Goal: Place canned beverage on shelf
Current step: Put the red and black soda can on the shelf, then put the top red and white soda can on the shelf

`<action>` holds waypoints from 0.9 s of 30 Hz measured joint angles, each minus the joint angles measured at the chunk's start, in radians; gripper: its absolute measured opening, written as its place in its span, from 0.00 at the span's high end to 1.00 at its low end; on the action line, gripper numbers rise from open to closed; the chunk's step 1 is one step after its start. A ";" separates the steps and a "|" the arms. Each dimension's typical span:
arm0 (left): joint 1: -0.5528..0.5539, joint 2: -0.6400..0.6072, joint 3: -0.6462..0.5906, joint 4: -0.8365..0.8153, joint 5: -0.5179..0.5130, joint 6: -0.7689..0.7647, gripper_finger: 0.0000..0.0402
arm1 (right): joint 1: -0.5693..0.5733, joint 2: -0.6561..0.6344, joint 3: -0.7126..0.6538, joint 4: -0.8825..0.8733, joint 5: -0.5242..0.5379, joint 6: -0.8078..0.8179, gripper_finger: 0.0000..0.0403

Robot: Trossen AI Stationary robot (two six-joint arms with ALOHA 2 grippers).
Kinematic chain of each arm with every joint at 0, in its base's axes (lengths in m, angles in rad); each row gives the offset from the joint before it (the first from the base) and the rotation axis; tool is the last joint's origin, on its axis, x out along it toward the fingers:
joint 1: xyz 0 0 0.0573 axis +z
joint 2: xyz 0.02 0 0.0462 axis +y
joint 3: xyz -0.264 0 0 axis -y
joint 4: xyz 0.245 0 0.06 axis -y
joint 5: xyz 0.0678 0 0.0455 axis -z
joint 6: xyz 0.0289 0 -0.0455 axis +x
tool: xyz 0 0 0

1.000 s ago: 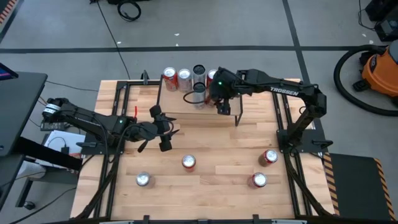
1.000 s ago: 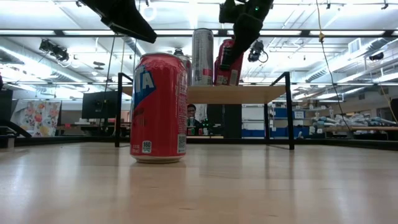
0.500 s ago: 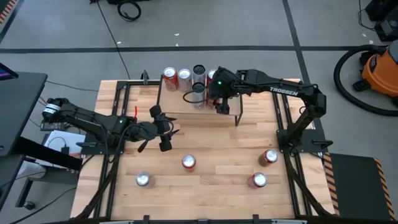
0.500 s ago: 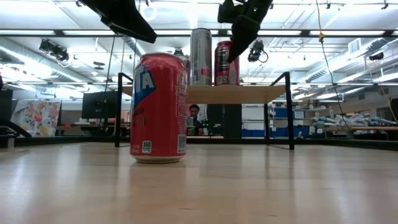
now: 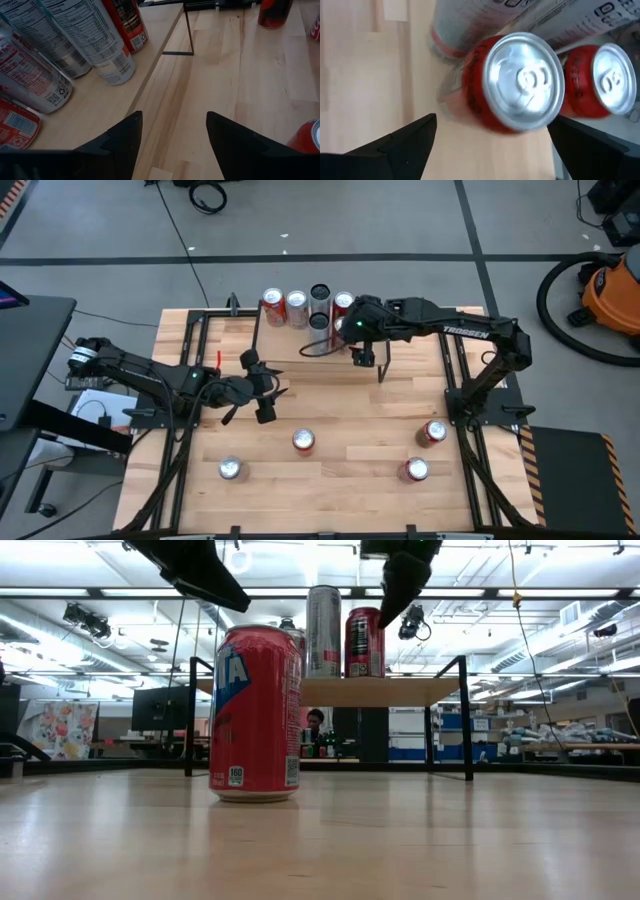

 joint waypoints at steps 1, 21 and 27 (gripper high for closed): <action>0.000 0.000 0.000 -0.001 0.000 0.000 0.43 | 0.007 -0.009 0.000 -0.006 0.000 0.015 0.04; -0.002 0.000 0.000 -0.019 0.049 -0.019 0.43 | 0.436 -0.110 -0.124 -0.408 -0.102 0.669 0.06; -0.002 0.000 0.000 -0.013 0.049 -0.011 0.43 | 0.515 -0.176 -0.346 -0.357 -0.189 0.926 0.07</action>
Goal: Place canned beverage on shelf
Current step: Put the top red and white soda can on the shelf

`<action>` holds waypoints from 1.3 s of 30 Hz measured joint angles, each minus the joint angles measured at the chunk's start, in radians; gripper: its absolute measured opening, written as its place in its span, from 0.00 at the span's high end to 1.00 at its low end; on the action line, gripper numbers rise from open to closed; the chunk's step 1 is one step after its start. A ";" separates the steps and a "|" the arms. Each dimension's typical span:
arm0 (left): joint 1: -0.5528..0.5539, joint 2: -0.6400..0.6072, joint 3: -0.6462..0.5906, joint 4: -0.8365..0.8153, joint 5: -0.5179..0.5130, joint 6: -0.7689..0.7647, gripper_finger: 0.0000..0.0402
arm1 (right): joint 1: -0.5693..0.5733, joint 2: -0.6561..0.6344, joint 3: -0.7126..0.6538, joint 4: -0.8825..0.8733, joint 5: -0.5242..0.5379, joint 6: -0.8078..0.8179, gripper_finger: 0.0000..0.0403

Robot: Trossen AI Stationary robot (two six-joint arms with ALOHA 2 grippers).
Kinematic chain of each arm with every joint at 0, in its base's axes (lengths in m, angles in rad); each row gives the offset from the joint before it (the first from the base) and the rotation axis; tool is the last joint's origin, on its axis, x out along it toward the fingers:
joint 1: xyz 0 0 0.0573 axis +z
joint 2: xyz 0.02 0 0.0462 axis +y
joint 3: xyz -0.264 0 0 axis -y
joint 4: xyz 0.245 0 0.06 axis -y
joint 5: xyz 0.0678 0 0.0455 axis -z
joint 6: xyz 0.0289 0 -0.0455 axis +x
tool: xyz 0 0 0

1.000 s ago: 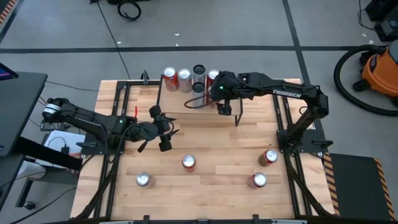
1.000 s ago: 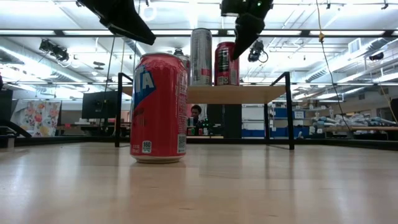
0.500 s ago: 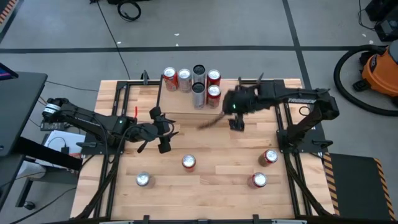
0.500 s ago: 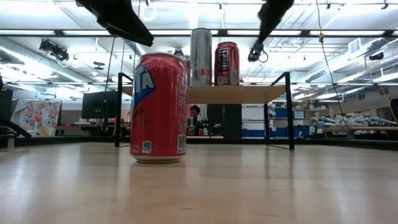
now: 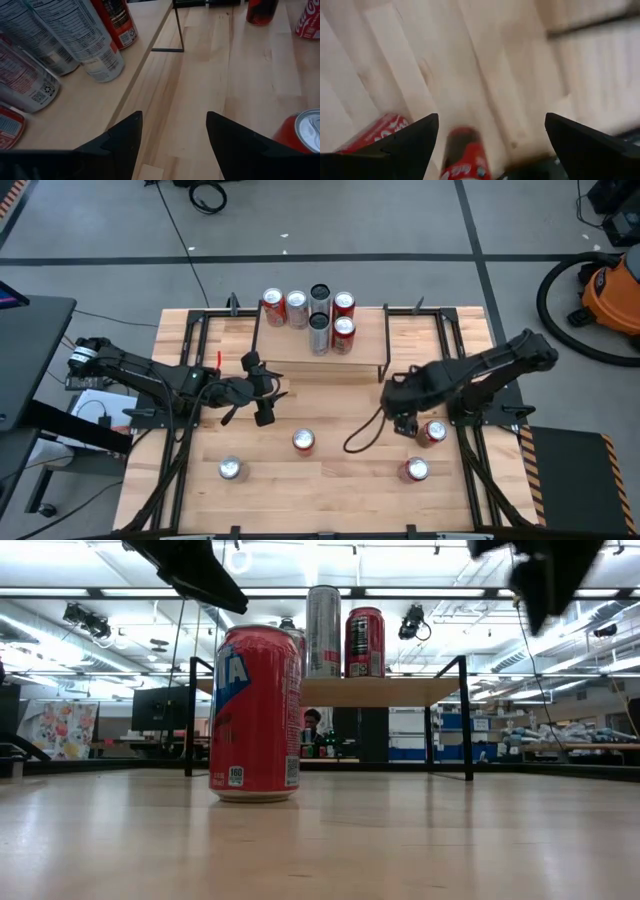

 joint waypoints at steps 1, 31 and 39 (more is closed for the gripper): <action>0.000 0.000 0.000 0.000 0.000 0.000 0.43 | 0.009 -0.014 -0.037 0.014 -0.015 0.037 0.07; 0.000 0.000 0.000 -0.001 0.043 0.019 0.43 | 0.257 -0.181 -0.455 0.221 -0.223 0.663 0.05; 0.000 0.000 0.000 0.001 0.043 0.019 0.43 | 0.194 -0.181 -0.456 0.267 -0.132 0.509 0.22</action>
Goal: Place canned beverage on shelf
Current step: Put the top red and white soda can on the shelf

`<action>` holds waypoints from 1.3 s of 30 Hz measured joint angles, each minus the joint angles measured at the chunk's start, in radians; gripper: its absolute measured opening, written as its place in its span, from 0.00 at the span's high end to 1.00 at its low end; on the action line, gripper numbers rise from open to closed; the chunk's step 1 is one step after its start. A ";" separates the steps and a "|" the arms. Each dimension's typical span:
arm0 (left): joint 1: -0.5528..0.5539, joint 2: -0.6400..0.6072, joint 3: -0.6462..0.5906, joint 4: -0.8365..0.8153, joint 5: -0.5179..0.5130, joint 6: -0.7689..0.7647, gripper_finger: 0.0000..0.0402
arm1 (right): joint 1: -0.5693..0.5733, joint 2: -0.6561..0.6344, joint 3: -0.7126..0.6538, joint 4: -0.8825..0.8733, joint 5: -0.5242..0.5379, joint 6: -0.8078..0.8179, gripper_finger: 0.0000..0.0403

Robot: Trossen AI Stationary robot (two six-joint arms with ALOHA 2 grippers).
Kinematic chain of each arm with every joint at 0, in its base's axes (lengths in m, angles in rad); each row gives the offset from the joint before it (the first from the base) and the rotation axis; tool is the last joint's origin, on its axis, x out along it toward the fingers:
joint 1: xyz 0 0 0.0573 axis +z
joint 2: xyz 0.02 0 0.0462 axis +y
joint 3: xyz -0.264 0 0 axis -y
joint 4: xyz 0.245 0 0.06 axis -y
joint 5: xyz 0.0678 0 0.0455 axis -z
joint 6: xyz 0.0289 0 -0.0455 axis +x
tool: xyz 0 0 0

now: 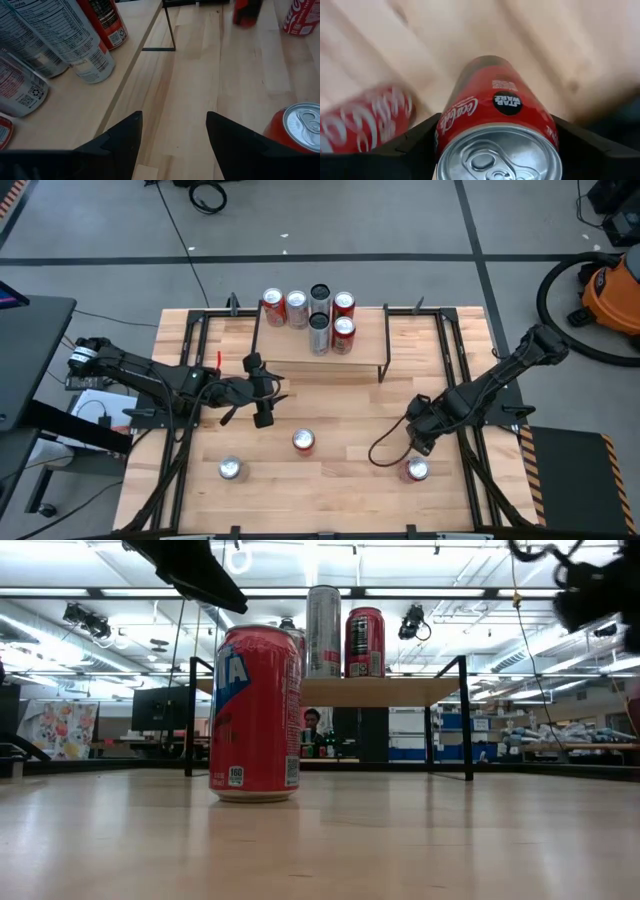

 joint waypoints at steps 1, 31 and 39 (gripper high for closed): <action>0.000 0.000 0.000 0.004 0.000 0.000 0.43 | -0.021 0.000 0.011 0.002 0.023 -0.031 0.22; 0.000 0.000 0.000 0.015 0.000 0.010 0.43 | -0.368 0.564 0.579 -0.081 0.051 -1.175 0.09; 0.000 0.000 0.000 0.013 0.000 0.007 0.43 | -0.365 0.588 0.593 -0.091 0.037 -1.239 0.05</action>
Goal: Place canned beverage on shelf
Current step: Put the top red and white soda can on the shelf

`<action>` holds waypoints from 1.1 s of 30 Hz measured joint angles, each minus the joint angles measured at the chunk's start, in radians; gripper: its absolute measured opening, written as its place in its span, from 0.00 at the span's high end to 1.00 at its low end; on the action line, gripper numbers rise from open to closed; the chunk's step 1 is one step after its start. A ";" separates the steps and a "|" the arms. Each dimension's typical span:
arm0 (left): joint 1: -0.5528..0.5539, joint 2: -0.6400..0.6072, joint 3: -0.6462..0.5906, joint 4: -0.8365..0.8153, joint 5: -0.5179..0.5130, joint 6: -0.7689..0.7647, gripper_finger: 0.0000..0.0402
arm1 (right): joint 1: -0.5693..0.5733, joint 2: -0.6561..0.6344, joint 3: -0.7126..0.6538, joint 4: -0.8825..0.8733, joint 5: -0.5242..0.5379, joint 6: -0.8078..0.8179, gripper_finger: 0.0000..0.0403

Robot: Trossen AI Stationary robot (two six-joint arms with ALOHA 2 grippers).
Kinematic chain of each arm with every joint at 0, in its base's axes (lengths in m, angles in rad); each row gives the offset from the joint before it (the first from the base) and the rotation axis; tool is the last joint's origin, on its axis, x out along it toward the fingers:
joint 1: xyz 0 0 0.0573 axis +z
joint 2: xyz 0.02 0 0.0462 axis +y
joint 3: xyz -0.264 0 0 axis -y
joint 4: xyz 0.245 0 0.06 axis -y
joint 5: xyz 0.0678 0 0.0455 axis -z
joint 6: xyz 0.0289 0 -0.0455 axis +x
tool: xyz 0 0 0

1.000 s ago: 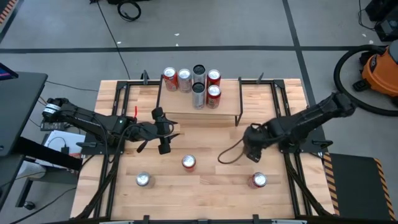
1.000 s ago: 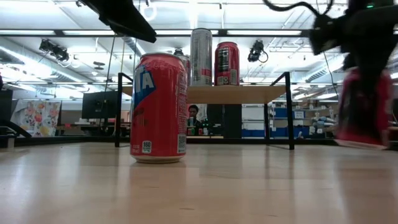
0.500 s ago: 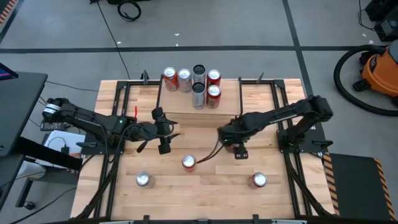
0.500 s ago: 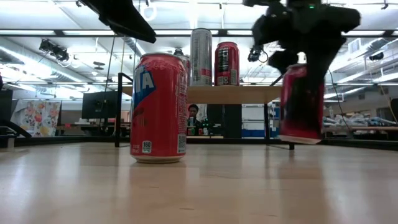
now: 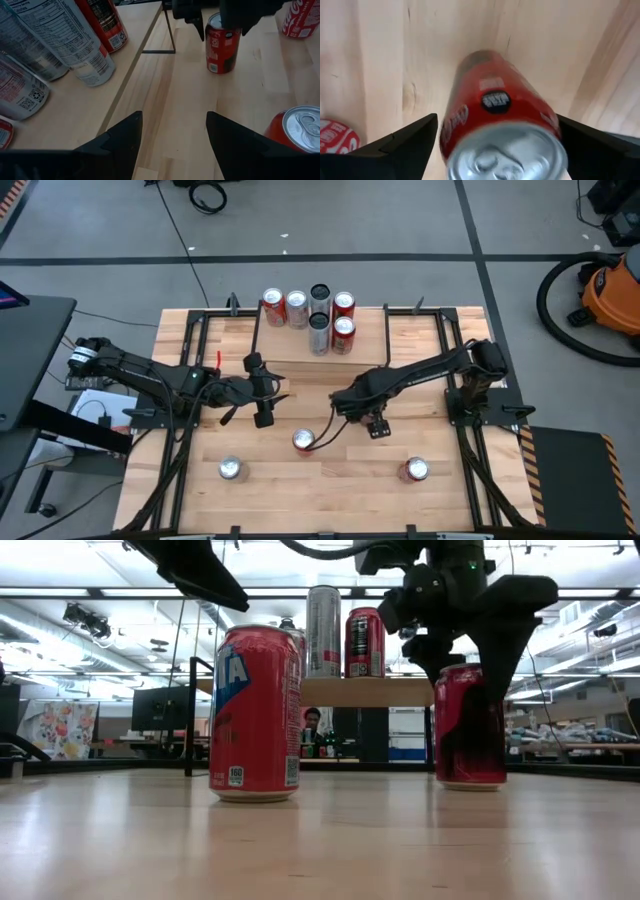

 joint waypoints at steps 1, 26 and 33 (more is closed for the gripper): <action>0.000 0.000 0.000 -0.001 0.000 0.000 0.43 | 0.001 -0.010 0.000 0.000 0.000 -0.010 0.05; 0.001 0.000 0.000 -0.012 0.001 0.000 0.43 | -0.025 -0.046 -0.001 0.024 -0.093 0.685 0.06; 0.000 0.000 0.000 -0.036 0.002 0.008 0.43 | -0.003 -0.046 -0.002 0.010 -0.116 0.784 0.06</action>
